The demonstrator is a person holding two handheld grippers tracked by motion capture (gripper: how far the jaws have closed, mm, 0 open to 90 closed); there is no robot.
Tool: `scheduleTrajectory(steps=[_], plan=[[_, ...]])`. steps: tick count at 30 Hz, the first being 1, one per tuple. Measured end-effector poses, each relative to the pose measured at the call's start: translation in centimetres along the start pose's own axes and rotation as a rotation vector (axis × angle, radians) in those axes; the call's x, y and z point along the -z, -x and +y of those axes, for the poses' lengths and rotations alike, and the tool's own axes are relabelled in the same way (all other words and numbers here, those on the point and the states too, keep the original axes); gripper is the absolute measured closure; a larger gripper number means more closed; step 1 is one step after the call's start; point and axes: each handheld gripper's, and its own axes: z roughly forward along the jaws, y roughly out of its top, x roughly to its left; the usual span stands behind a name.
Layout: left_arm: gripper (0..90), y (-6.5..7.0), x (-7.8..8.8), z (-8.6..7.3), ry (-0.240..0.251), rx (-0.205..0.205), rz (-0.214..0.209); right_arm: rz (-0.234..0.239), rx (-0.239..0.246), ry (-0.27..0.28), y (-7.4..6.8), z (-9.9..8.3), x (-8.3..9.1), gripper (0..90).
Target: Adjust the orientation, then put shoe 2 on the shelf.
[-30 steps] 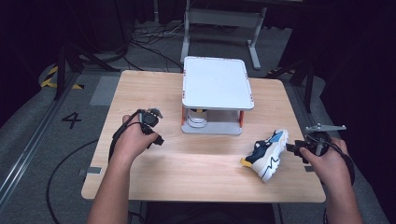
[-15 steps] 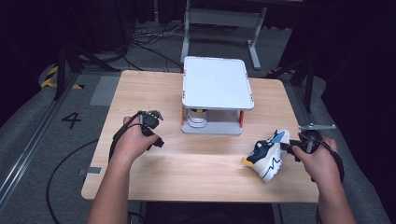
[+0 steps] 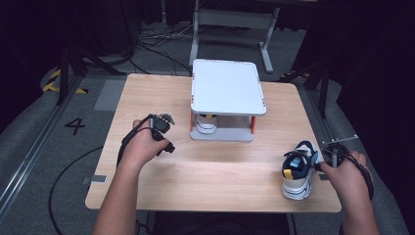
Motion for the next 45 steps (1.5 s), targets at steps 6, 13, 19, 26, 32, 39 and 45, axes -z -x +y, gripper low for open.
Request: scheduleTrajectory(steps=[6,13,19,26,32,39,45], plan=[[23.3,0.0,-0.2,0.1,0.0,-0.002,-0.006,0.021,-0.027,-0.039,1.1,-0.3,-1.2,84.8],[23.2,-0.4,0.1,-0.1,0.008,0.013,-0.001,0.088,-0.029,0.097,1.0,0.4,-3.9,79.8],[23.1,-0.4,0.1,-0.2,0.004,0.009,0.002,0.045,-0.017,0.165,0.8,0.9,-4.1,66.3],[23.1,-0.5,0.2,-0.3,0.011,0.02,-0.001,0.02,-0.059,0.203,2.0,0.5,-2.6,56.7],[23.1,-0.5,0.2,-0.1,0.009,0.018,-0.007,0.027,-0.054,0.24,2.3,0.1,-0.4,54.1],[23.2,0.0,0.0,0.4,-0.011,0.006,-0.011,0.089,0.013,0.272,1.1,-0.7,4.1,54.8],[23.3,0.0,-0.1,0.3,-0.026,0.007,-0.013,0.153,0.088,0.244,-0.6,-0.9,6.0,57.2]])
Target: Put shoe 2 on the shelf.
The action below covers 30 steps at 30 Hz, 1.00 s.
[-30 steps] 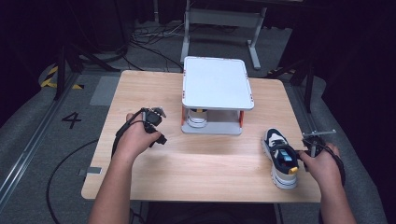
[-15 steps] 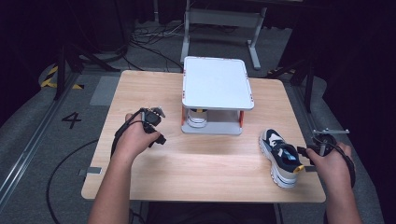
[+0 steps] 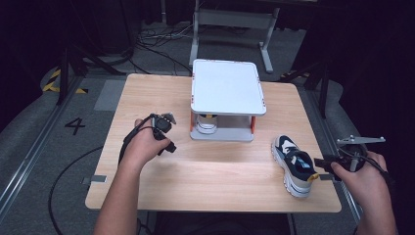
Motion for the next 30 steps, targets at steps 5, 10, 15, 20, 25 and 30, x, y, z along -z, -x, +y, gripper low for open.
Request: scheduleTrajectory(steps=[5,10,15,20,25,30], plan=[[23.3,0.0,0.0,-0.1,-0.005,0.006,-0.001,0.039,0.053,-0.051,-1.4,0.0,0.5,58.1],[23.3,0.1,-0.2,-0.2,-0.016,-0.003,0.009,0.075,0.094,-0.105,-2.5,0.2,0.0,56.7],[23.6,0.0,-0.3,-0.6,-0.026,-0.011,-0.003,0.097,0.123,-0.132,-3.2,0.5,-1.3,55.8],[23.8,-0.3,-0.1,-1.3,-0.031,0.004,0.003,0.108,0.146,-0.177,-3.4,1.1,-3.3,57.8],[23.9,-0.6,0.0,-1.8,-0.038,0.002,0.009,0.106,0.16,-0.226,-3.6,1.4,-4.6,60.3],[23.9,-0.5,0.1,-2.1,-0.032,0.012,-0.002,0.108,0.17,-0.31,-3.6,1.3,-6.4,64.2]])
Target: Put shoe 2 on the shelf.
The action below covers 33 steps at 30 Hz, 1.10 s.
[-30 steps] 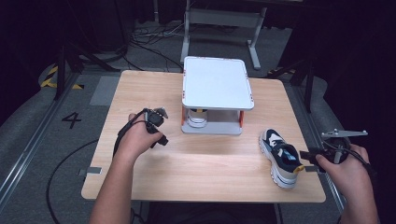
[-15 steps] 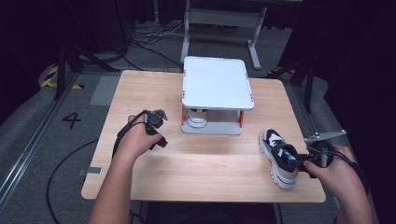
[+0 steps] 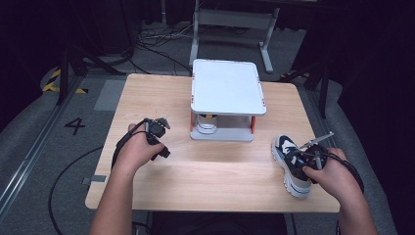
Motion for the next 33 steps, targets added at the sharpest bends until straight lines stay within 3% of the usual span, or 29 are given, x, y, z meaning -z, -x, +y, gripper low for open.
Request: scheduleTrajectory(steps=[6,10,13,14,20,33], plan=[[23.9,-0.3,0.2,-0.5,0.0,0.003,0.0,0.03,-0.028,-0.065,0.1,0.6,-1.0,76.9],[23.9,-0.4,0.3,-0.8,0.005,0.013,0.004,0.029,-0.055,-0.054,0.3,0.7,-0.7,80.5],[24.0,-0.5,0.4,-1.0,0.012,0.023,0.003,0.034,-0.06,-0.012,0.3,1.0,-0.2,81.1],[24.1,-0.6,0.4,-1.2,0.014,0.027,0.008,0.048,-0.05,0.035,-0.1,1.4,0.4,81.3],[24.0,-0.9,0.6,-1.9,0.011,0.047,0.009,0.084,0.023,0.122,-2.4,3.2,1.3,81.1],[24.1,-1.0,0.7,-4.1,-0.001,0.07,0.016,0.113,0.125,0.206,-5.2,8.3,0.0,80.8]])
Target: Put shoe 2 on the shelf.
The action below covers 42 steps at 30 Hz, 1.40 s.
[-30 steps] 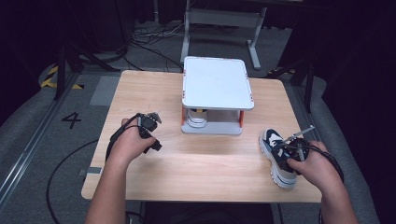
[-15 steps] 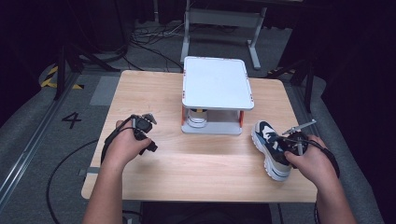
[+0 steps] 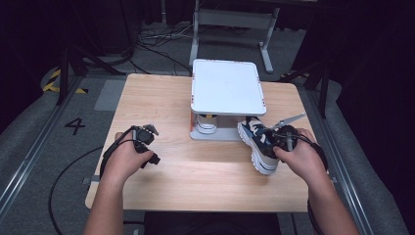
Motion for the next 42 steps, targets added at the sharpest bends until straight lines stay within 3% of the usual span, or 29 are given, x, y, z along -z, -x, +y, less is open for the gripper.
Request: scheduleTrajectory(steps=[6,9,12,16,24,28,29,33,34,37,42], plan=[[24.1,-0.6,0.4,-0.8,0.01,0.042,0.006,0.01,0.018,0.02,-0.5,2.9,-1.8,80.8],[24.1,-0.6,0.5,-0.7,0.015,0.029,0.004,0.001,0.021,0.011,-0.7,4.1,-2.7,80.7],[24.0,-0.5,0.5,-0.4,0.018,0.016,0.008,-0.011,-0.005,0.013,-0.7,5.1,-3.7,80.6],[24.0,-0.4,0.4,-0.1,0.013,0.012,-0.005,-0.054,-0.028,0.015,-0.7,6.3,-5.0,80.6],[24.0,-0.5,0.5,0.1,0.022,0.007,-0.005,-0.128,-0.08,0.012,-2.1,8.2,-7.9,80.1],[24.0,-0.4,0.5,0.3,0.023,-0.006,0.004,-0.156,-0.075,0.017,-2.5,8.7,-8.5,79.4],[24.0,-0.2,0.5,0.3,0.023,-0.002,-0.01,-0.158,-0.066,0.025,-2.6,8.7,-8.6,78.8],[23.9,-0.1,0.5,0.4,0.023,-0.011,-0.012,-0.156,-0.006,0.074,-2.7,8.6,-9.2,73.7],[23.9,-0.1,0.6,0.5,0.023,-0.016,-0.011,-0.153,-0.005,0.185,-2.8,8.4,-9.5,63.4],[23.9,-0.1,0.7,0.7,0.031,-0.021,-0.001,-0.141,0.013,0.248,-2.9,8.3,-8.9,53.2],[23.9,-0.1,0.7,1.4,0.032,-0.032,-0.004,-0.128,0.04,0.308,-3.3,6.9,-6.5,55.8]])
